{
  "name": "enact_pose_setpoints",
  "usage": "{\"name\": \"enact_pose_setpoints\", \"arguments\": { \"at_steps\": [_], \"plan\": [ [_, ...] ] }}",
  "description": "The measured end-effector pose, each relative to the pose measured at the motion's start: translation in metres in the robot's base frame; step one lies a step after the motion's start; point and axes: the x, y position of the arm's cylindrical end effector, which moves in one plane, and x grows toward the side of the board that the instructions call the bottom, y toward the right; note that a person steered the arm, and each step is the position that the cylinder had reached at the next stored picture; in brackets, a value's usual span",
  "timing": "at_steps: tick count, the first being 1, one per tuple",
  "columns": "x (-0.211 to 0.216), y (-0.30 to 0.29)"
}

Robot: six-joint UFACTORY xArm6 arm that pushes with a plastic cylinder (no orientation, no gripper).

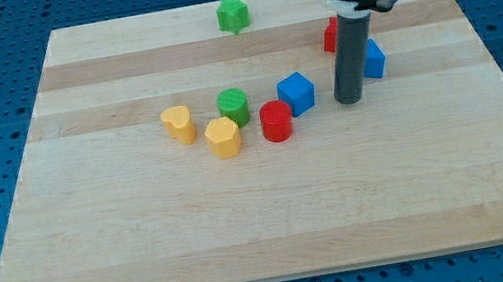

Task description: Slide the blue triangle closer to the yellow heart

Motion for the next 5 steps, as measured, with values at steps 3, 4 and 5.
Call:
{"name": "enact_pose_setpoints", "arguments": {
  "at_steps": [3, 4, 5],
  "plan": [
    [0.0, -0.052],
    [0.0, -0.05],
    [0.0, -0.023]
  ]
}}
